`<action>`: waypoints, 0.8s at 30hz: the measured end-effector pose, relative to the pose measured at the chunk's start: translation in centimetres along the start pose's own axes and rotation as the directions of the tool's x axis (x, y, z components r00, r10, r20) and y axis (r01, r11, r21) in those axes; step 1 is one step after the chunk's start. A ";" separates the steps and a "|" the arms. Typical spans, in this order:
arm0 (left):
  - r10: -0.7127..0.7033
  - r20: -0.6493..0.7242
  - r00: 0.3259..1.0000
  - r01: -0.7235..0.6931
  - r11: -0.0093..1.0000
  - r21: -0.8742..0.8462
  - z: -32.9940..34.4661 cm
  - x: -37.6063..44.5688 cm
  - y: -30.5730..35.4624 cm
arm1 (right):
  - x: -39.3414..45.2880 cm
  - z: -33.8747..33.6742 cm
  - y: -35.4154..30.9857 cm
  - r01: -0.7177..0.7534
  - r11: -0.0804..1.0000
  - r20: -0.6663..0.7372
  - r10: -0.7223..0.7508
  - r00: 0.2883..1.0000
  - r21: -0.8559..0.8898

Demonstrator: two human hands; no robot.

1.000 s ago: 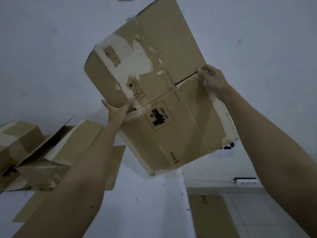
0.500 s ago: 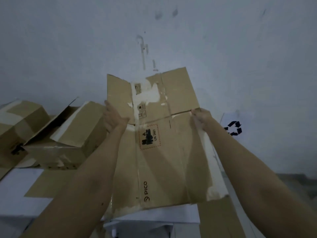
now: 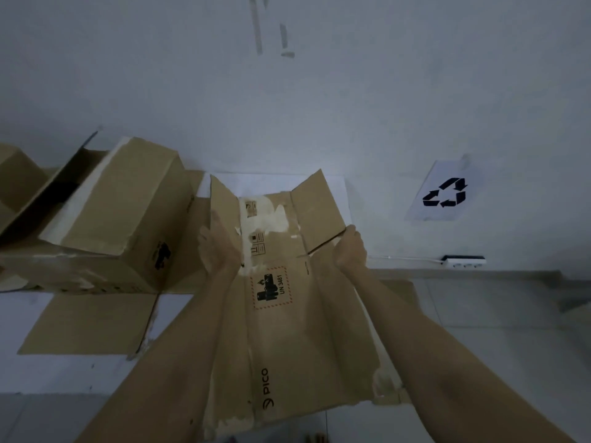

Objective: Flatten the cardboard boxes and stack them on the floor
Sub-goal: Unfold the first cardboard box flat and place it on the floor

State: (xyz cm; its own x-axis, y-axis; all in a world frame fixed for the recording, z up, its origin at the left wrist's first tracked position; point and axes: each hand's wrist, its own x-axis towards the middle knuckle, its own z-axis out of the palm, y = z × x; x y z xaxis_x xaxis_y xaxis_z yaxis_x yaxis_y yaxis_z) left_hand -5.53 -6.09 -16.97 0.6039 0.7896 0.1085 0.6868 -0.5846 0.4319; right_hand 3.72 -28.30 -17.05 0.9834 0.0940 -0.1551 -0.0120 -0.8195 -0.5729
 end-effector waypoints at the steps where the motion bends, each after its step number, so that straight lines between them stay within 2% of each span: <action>1: 0.008 -0.010 1.000 -0.008 1.000 0.025 0.6 0.0 -0.4 | 0.1 0.8 0.4 -0.003 0.998 -0.014 0.002 1.000 -0.068; 4: 0.038 -0.067 0.997 -0.031 0.994 0.103 1.8 0.6 -1.0 | 0.7 2.4 1.7 0.020 0.968 -0.071 -0.038 0.997 -0.248; 7: 0.093 -0.033 0.995 -0.085 0.979 0.187 2.5 1.8 -0.9 | 1.0 3.5 3.1 0.090 0.928 -0.044 -0.113 0.993 -0.360; 11: 0.007 0.021 1.000 -0.011 0.979 0.206 3.4 2.6 -1.5 | 1.1 4.7 3.9 0.082 0.921 0.018 -0.081 0.997 -0.380; 17: -0.009 0.162 0.987 -0.050 0.933 0.356 5.7 1.6 -4.1 | -0.1 7.8 4.0 0.225 0.894 0.189 -0.162 0.969 -0.387; 19: 0.005 0.249 0.968 -0.077 0.956 0.282 6.8 0.9 -4.1 | -0.7 8.4 4.0 0.220 0.896 0.181 -0.160 0.970 -0.386; 21: 0.078 0.389 0.918 -0.128 0.986 0.104 8.3 -0.2 -4.0 | -0.9 8.7 4.1 0.227 0.880 0.172 -0.168 0.971 -0.417; 24: 0.193 0.515 0.835 -0.289 0.951 0.112 8.9 -3.7 -3.0 | -0.8 8.7 4.4 0.255 0.837 0.173 -0.195 0.966 -0.484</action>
State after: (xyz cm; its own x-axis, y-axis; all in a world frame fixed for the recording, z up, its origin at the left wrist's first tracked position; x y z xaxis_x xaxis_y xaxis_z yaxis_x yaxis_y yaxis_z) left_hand -6.28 -8.90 -26.61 0.8452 0.4505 -0.2875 0.5238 -0.8049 0.2787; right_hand 1.28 -27.06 -26.39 0.9206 0.3480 -0.1773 0.3286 -0.9355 -0.1300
